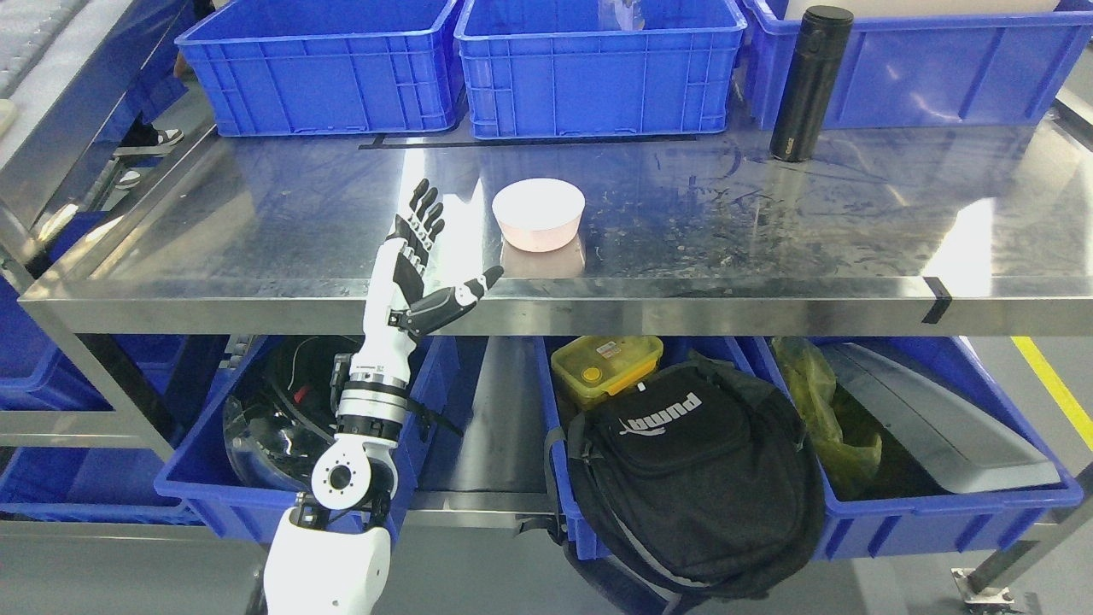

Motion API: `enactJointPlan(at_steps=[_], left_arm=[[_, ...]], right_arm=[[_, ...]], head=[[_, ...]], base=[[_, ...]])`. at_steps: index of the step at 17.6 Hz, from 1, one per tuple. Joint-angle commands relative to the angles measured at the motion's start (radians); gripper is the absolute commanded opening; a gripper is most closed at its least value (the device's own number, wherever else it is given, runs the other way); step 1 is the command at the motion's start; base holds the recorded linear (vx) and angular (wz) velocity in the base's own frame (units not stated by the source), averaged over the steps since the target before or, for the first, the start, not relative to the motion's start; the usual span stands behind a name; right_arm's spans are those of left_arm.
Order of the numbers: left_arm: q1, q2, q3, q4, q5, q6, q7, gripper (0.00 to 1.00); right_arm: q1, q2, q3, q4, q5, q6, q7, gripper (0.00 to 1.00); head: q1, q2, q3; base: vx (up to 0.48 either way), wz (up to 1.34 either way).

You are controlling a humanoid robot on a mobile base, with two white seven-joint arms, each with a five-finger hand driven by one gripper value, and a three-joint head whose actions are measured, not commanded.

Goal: Stack pink IKEA bowl on shelf middle layer
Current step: 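Swing the left hand across the shelf toward the pink bowl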

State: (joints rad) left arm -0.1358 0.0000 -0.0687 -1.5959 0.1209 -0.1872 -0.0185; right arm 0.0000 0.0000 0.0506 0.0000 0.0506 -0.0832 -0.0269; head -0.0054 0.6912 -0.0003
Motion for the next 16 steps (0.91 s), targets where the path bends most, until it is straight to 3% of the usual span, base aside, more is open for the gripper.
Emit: enactJointPlan(at_steps=[1,7,10,14,16], left_arm=[[0.002,0.017,0.023,0.002,0.000,0.002,0.000,1.00],[-0.054,0.017,0.049,0.002,-0.001,0.003,-0.021,1.00],[-0.161,0.255,0.035,0.002,-0.012,0.079,-0.172,1.00],[-0.283,0.414,0.017,0.001,-0.023,0.084,-0.317,1.00],[-0.382,0.512,-0.051,0.002,-0.172,0.086,-0.385,1.00]], right_arm=[[0.021,-0.017,0.000,-0.017,0.000,0.000,0.001,1.00],[0.021,-0.017,0.000,-0.017,0.000,0.000,0.001,1.00],[0.021,-0.017,0.000,-0.017,0.000,0.000,0.001,1.00],[0.021,-0.017,0.000,-0.017,0.000,0.000,0.001,1.00],[0.021,-0.017,0.000,-0.017,0.000,0.000,0.001,1.00]], head=[[0.0000,0.000,0.000],[0.0000,0.000,0.000],[0.0000,0.000,0.000],[0.0000,0.000,0.000],[0.0000,0.000,0.000]], base=[[0.000,0.00],[0.000,0.00],[0.000,0.00],[0.000,0.00],[0.000,0.00]])
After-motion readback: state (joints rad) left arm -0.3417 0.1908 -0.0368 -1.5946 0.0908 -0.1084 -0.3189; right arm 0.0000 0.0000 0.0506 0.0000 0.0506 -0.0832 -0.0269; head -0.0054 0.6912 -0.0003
